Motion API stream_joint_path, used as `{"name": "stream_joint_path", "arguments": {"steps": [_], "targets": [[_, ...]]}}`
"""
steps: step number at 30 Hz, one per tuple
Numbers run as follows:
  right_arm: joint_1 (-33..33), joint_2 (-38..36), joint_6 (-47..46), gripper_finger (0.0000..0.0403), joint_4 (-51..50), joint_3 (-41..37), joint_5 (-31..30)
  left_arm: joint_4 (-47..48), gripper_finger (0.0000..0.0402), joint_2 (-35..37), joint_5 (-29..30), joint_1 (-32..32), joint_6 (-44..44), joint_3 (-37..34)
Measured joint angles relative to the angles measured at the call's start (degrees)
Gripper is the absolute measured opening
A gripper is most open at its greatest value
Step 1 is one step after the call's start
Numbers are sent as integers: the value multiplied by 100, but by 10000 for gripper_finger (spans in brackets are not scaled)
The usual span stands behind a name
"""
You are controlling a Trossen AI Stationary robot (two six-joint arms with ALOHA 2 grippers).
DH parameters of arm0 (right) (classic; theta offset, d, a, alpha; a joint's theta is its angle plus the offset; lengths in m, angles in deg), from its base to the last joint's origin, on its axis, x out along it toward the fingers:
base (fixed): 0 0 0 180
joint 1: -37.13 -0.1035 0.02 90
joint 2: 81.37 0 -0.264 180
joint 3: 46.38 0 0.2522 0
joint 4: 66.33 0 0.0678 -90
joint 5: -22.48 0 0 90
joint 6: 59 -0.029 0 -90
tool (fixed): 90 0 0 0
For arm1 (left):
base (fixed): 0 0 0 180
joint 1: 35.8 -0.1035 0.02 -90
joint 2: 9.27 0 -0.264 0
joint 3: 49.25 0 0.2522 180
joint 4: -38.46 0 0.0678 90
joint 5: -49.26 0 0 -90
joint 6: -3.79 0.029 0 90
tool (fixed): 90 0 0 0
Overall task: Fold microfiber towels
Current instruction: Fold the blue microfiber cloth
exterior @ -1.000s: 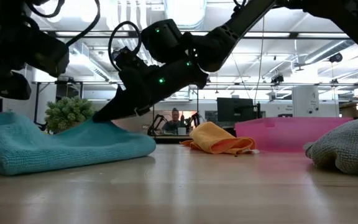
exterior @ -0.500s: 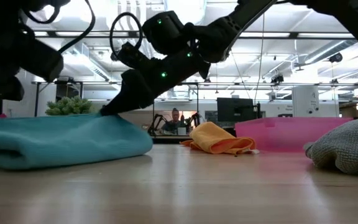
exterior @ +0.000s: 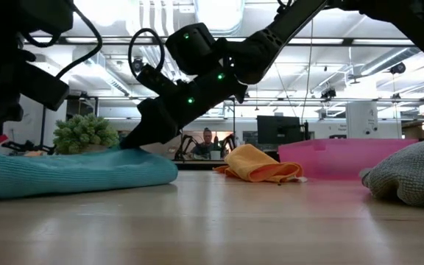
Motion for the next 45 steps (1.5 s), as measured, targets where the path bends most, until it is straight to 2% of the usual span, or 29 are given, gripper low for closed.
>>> {"name": "stream_joint_path", "arguments": {"steps": [10,13,22,29,35,45], "targets": [[0,0,-121,9,-42,-7,-7,-31,0,-2,302,-4,-20,-43],[0,0,-122,15,-74,-9,-9,-31,11,-2,358,-9,-53,-43],[33,-21,-361,91,-131,-13,-57,-24,89,-2,366,-9,-153,-43],[-18,-264,-441,120,-452,-15,-47,90,102,46,319,-9,-26,83],[-368,-278,-884,105,-475,-29,599,122,102,167,313,-9,2,130],[-974,110,-987,39,-477,-67,603,128,102,295,293,-9,151,190]]}}
